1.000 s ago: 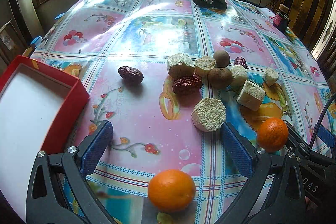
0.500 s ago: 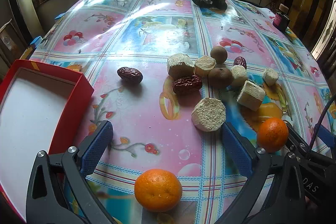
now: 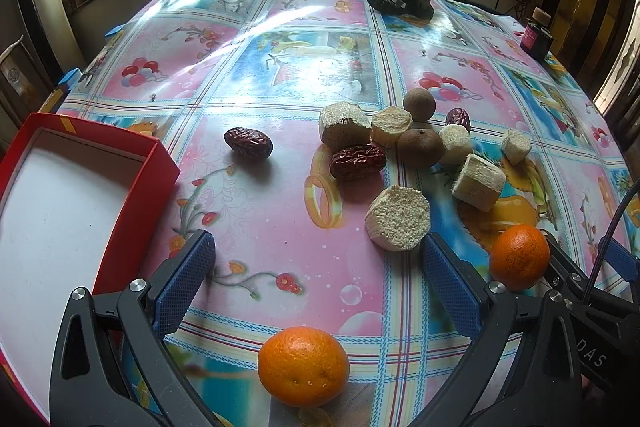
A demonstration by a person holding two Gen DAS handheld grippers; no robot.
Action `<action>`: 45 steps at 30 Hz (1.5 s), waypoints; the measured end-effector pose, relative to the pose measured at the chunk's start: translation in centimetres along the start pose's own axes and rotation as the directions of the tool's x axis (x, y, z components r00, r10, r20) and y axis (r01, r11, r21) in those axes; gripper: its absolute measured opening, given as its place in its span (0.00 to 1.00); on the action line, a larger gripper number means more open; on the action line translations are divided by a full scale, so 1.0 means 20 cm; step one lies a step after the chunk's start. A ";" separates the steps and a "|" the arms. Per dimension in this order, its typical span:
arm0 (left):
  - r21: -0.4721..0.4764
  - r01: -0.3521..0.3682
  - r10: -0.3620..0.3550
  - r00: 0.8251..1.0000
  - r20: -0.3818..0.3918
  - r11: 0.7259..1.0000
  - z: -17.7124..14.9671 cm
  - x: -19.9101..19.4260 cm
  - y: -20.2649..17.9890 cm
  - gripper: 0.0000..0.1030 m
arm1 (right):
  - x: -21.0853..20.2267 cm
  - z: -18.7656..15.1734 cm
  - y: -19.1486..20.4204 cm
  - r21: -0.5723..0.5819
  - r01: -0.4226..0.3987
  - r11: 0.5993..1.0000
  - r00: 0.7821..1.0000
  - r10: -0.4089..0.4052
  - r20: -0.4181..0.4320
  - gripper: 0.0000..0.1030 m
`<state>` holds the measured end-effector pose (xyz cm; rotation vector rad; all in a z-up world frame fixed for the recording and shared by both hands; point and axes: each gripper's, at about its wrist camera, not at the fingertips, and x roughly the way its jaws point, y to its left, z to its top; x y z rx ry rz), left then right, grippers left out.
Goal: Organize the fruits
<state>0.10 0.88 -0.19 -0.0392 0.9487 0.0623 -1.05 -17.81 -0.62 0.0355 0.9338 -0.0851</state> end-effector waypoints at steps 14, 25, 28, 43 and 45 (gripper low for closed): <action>0.006 0.003 -0.003 1.000 0.000 1.000 -0.03 -0.02 0.00 1.00 | 0.00 0.00 -0.01 -0.017 -0.010 1.000 1.000 0.010 0.000 1.00; 0.006 0.003 -0.003 1.000 0.000 1.000 -0.02 -0.01 0.00 1.00 | -0.01 0.00 0.00 -0.023 -0.015 1.000 1.000 0.015 0.000 1.00; 0.006 0.003 -0.003 1.000 0.000 1.000 -0.03 -0.01 0.00 1.00 | -0.01 0.00 0.00 -0.023 -0.015 1.000 1.000 0.015 0.000 1.00; 0.006 0.003 -0.003 1.000 0.001 1.000 -0.03 -0.01 0.00 1.00 | -0.01 0.00 0.00 -0.023 -0.015 1.000 1.000 0.015 0.000 1.00; 0.005 0.003 -0.003 1.000 0.000 1.000 -0.03 -0.02 0.00 1.00 | -0.01 0.00 0.00 -0.023 -0.015 1.000 1.000 0.015 0.000 1.00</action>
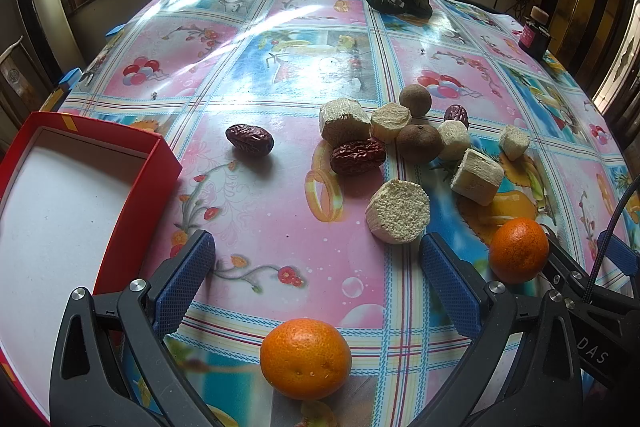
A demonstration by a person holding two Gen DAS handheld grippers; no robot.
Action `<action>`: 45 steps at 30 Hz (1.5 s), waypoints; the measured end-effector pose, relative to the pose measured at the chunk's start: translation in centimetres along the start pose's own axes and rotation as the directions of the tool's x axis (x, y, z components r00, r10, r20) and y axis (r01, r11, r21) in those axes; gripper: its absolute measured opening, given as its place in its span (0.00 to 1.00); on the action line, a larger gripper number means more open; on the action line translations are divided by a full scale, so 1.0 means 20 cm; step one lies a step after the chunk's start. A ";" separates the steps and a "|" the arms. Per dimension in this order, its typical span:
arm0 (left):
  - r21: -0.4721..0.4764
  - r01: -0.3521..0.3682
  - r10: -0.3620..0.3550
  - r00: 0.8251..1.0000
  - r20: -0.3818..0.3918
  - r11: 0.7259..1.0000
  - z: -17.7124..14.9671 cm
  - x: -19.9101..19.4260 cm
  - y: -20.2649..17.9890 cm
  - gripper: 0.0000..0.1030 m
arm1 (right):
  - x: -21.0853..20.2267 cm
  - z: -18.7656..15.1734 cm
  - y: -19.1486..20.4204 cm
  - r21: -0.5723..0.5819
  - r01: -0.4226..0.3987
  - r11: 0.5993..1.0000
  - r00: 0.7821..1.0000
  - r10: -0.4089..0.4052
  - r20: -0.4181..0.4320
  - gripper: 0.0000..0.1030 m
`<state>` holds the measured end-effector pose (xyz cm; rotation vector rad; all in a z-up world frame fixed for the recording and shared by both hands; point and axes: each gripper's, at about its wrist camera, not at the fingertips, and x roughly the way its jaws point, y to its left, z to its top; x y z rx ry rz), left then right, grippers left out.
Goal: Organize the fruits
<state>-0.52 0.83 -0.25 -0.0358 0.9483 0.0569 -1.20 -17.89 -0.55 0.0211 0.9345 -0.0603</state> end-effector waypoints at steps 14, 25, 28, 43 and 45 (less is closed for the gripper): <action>0.021 0.014 -0.014 0.999 -0.040 1.000 0.01 0.00 0.00 1.00 | 0.00 0.01 0.00 0.002 0.001 1.000 1.000 -0.001 -0.001 1.00; -0.017 0.113 -0.113 0.993 -0.023 0.993 0.00 -0.17 0.12 0.99 | -0.12 -0.04 -0.02 -0.048 -0.035 0.998 0.999 0.035 0.003 0.97; 0.004 0.109 -0.109 0.994 -0.015 0.994 -0.01 -0.20 0.11 0.99 | -0.21 -0.07 -0.02 -0.052 -0.068 0.996 0.997 0.071 0.043 0.97; 0.059 0.132 -0.132 0.991 0.008 0.990 -0.04 -0.28 0.06 0.99 | -0.42 -0.11 -0.07 -0.075 -0.139 0.987 0.983 0.147 0.113 0.97; 0.066 0.126 -0.127 0.992 0.012 0.990 -0.05 -0.28 0.05 0.99 | -0.42 -0.12 -0.07 -0.081 -0.141 0.987 0.982 0.150 0.115 0.97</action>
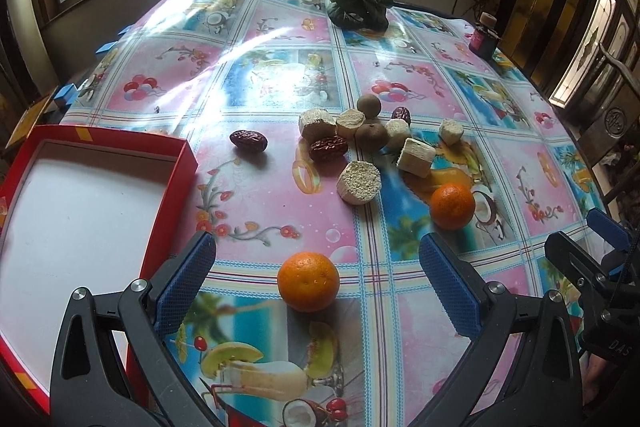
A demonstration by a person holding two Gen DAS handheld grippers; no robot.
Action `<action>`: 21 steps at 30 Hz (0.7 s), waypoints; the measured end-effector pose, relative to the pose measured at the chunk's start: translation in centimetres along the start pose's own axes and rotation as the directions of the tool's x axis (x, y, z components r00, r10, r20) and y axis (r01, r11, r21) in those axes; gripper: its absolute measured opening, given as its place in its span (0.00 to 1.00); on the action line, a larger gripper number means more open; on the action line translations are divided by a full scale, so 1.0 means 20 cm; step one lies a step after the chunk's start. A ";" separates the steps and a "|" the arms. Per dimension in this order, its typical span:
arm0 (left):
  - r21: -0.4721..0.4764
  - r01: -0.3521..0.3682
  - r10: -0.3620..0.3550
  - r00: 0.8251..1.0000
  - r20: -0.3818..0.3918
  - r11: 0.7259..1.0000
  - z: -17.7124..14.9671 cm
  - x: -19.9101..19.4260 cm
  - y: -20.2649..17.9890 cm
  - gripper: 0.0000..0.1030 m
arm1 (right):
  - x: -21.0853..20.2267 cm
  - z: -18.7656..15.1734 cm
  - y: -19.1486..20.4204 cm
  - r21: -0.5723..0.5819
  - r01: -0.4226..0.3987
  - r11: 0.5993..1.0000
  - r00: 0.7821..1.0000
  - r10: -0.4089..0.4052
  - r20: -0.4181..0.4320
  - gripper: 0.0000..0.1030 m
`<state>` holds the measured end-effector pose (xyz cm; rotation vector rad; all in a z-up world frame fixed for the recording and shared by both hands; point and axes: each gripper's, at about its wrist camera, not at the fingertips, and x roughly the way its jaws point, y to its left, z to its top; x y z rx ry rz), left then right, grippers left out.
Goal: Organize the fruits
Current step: 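Reach the right gripper to the small brown round fruit and grasp it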
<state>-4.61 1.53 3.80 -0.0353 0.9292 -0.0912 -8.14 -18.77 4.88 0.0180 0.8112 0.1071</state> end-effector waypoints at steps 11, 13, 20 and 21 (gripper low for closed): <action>0.049 -0.002 0.002 1.000 -0.007 0.999 -0.01 0.01 -0.10 0.99 | -0.07 -0.01 -0.02 -0.004 -0.016 1.000 1.000 0.016 0.027 0.97; 0.055 -0.001 0.001 1.000 -0.011 0.998 -0.01 0.02 -0.12 0.99 | -0.09 -0.01 -0.03 -0.002 -0.015 1.000 0.999 0.015 0.030 0.97; 0.083 0.023 -0.022 1.000 -0.020 0.996 0.00 0.04 -0.19 0.99 | -0.14 -0.04 -0.09 -0.003 -0.007 1.000 0.999 0.007 0.036 0.91; 0.094 0.032 -0.030 0.999 -0.023 0.995 0.00 0.05 -0.20 0.99 | -0.15 -0.04 -0.10 0.000 -0.007 1.000 0.999 0.007 0.035 0.90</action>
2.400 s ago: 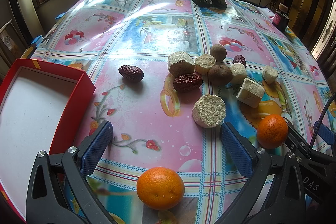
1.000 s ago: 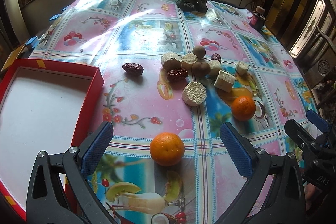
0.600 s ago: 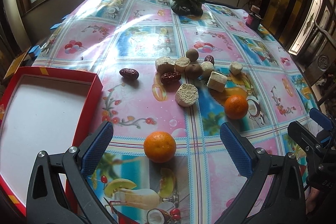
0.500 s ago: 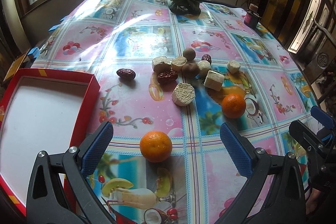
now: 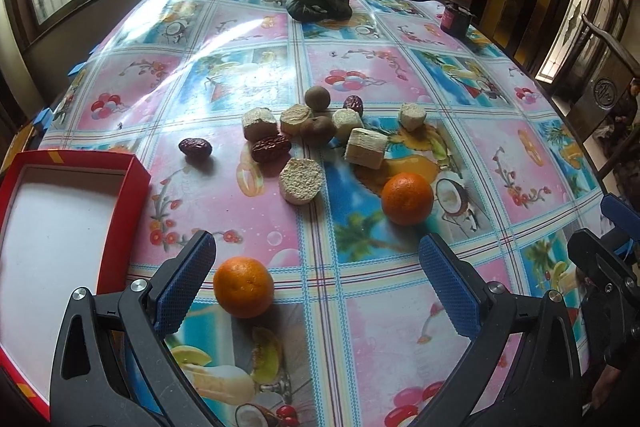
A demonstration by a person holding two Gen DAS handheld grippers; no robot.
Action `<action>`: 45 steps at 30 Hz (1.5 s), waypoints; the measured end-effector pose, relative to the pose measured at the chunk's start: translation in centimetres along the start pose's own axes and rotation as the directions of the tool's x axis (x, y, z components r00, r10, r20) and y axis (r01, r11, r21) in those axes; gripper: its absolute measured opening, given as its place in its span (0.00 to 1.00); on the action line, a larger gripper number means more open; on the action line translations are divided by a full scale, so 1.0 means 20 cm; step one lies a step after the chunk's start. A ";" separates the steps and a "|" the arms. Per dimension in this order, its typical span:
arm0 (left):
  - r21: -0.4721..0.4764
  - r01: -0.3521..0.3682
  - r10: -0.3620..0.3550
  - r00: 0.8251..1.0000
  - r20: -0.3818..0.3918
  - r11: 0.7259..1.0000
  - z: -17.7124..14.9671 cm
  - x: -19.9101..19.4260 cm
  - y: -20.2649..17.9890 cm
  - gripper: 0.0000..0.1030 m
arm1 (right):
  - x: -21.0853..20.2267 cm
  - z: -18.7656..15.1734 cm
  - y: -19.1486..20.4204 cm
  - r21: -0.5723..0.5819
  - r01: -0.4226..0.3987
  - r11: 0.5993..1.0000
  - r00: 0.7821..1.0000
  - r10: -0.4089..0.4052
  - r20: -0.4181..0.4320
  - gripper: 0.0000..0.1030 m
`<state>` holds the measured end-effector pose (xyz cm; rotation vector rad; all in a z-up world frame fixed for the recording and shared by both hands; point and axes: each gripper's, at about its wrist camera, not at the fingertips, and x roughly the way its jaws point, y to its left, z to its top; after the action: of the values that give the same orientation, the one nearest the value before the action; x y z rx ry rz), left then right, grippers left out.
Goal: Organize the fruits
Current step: 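Reach the right gripper to the small brown round fruit and grasp it, then grasp an orange with the left gripper while the right gripper lifts the brown fruit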
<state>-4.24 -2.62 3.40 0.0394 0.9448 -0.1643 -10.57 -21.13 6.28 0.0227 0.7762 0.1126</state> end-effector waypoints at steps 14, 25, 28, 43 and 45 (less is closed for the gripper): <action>0.165 0.085 -0.084 0.996 -0.016 0.983 0.07 0.07 -0.23 0.95 | -0.08 -0.11 -0.19 0.044 -0.061 0.997 0.998 0.062 -0.020 0.76; 0.166 0.088 -0.083 0.996 -0.035 0.982 0.08 0.10 -0.23 0.95 | -0.09 -0.18 -0.30 0.055 -0.091 0.994 0.993 0.095 -0.076 0.58; 0.172 0.090 -0.085 0.996 -0.037 0.981 0.08 0.11 -0.24 0.95 | -0.11 -0.20 -0.31 0.042 -0.093 0.995 0.990 0.097 -0.100 0.58; 0.191 0.103 -0.090 0.993 -0.074 0.976 0.10 0.17 -0.26 0.81 | 0.02 -0.28 -0.35 -0.012 -0.046 0.999 0.978 0.042 -0.205 0.25; 0.184 0.111 -0.095 0.991 -0.094 0.977 0.10 0.19 -0.26 0.77 | 0.02 -0.28 -0.36 -0.005 -0.049 0.999 0.977 0.046 -0.210 0.25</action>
<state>-1.17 -8.39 1.67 0.1741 1.0143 -0.3505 -13.48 -28.26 1.60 0.0203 0.9870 0.1662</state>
